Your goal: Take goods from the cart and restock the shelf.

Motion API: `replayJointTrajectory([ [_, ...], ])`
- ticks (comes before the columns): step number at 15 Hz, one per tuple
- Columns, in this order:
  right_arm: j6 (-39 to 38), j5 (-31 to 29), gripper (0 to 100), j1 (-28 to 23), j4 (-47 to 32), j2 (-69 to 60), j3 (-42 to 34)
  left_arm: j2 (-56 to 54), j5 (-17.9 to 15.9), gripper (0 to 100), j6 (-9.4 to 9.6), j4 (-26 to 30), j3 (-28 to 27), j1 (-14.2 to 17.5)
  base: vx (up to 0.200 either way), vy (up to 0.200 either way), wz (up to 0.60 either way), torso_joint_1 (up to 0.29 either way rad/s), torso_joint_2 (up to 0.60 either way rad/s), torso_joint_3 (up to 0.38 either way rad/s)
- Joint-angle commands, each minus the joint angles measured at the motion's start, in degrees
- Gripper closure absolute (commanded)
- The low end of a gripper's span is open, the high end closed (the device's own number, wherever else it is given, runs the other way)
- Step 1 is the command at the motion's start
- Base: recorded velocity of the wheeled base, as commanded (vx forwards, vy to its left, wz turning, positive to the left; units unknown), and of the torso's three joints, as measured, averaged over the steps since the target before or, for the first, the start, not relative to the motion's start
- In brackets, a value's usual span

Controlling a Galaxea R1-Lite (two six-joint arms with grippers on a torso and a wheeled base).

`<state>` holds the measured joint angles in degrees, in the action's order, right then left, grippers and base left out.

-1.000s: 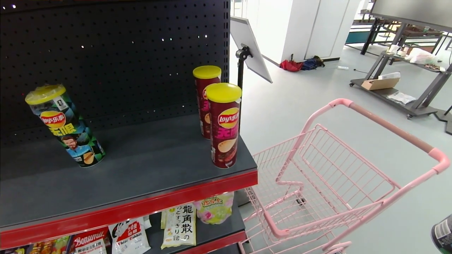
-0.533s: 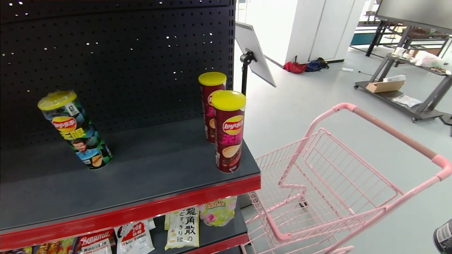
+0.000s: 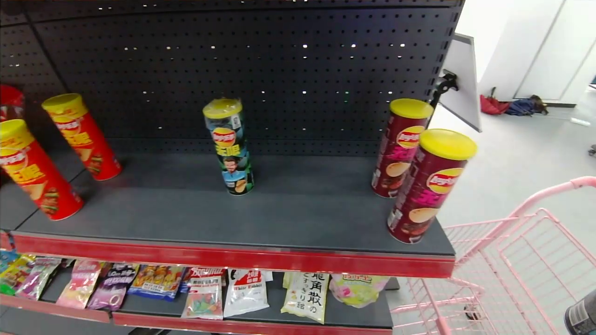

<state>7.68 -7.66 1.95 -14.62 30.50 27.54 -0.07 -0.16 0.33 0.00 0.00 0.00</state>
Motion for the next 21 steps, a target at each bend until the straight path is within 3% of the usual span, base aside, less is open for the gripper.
replayJointTrajectory([
  [1, -0.3, 0.0, 100, -0.1, -0.1, -2.4, -1.3, 0.1, 0.0, 0, 0.02, 0.0, 0.0, 0.0, 0.000, 0.000, 0.00, 0.000, 0.00, 0.000],
  [8, -2.5, 3.6, 100, 1.4, -0.3, -18.7, -8.6, 0.1, -0.1, 0, 0.20, -0.1, 0.0, 0.0, 0.000, 0.200, 0.00, 0.004, 0.00, 0.002],
  [16, -1.4, 5.4, 100, 2.1, -0.1, -23.0, -11.1, 0.1, -0.1, 0, 0.20, -0.1, 0.0, 0.0, 0.000, 0.200, 0.00, 0.001, 0.00, 0.004],
  [21, 2.3, 5.4, 100, 2.0, -0.7, -22.2, -11.1, 0.1, -0.1, 0, 0.20, -0.1, 0.0, 0.0, 0.000, 0.000, 0.00, 0.000, 0.00, 0.000],
])
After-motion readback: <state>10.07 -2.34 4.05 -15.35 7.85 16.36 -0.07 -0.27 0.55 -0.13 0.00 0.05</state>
